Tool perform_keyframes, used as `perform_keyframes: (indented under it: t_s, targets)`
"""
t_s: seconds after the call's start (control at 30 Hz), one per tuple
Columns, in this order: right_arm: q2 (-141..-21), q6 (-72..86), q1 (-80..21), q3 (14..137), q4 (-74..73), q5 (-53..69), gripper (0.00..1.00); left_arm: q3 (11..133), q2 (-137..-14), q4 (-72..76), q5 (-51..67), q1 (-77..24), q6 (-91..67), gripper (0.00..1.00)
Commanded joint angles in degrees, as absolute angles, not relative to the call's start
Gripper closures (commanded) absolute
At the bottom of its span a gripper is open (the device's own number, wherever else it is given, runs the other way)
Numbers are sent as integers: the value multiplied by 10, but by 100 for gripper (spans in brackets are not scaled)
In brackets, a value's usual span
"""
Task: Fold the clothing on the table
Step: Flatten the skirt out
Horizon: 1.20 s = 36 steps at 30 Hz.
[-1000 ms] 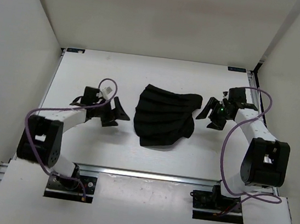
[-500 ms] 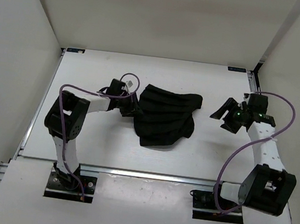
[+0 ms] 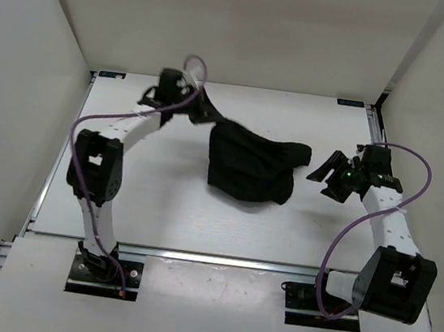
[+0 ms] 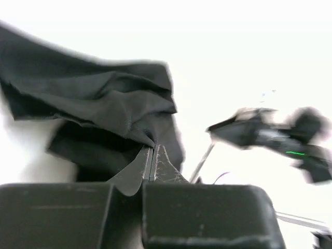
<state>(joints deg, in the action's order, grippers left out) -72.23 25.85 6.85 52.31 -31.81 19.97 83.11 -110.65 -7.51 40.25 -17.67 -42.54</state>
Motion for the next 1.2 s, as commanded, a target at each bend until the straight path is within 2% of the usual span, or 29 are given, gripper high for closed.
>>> perform_keyframes:
  t_s: [0.0,0.07,0.17,0.2,0.23,0.27,0.33,0.4,0.47,0.73,0.8,0.83,0.97,1.07,1.17]
  targets:
    - [-751,279,55,515,-282,218,26,921,-973,-55,521,-63,-456,100]
    - [-768,280,35,525,-272,221,27,922,-944,-78,530,-14,-440,100]
    - [-801,279,12,549,-274,222,27,812,-901,-105,505,60,-417,100]
    - [-811,277,8,561,-270,222,27,780,-885,-96,498,73,-417,94]
    - [-821,275,4,570,-273,227,27,717,-872,-91,475,93,-424,52]
    - [-830,272,4,577,-279,226,27,664,-868,-100,444,109,-419,20]
    - [-844,265,-17,591,-282,231,27,620,-850,-132,392,113,-378,2]
    - [-844,262,-25,598,-284,229,27,606,-838,-186,317,94,-340,2]
    - [-843,256,-28,599,-285,230,26,606,-841,-193,294,64,-318,1]
    - [-850,248,-32,599,-287,250,27,607,-916,-99,287,-79,-360,1]
    - [-854,243,-32,598,-292,249,27,637,-951,-92,246,-105,-354,1]
    - [-851,243,-27,601,-298,246,26,701,-1001,-125,195,-125,-337,1]
    - [-840,233,-17,606,-317,241,27,769,-1054,-190,164,-149,-305,1]
    - [-818,229,-1,593,-314,235,26,765,-1054,-205,255,-160,-291,3]
    - [-803,237,25,572,-301,239,26,675,-1014,-127,392,-211,-340,5]
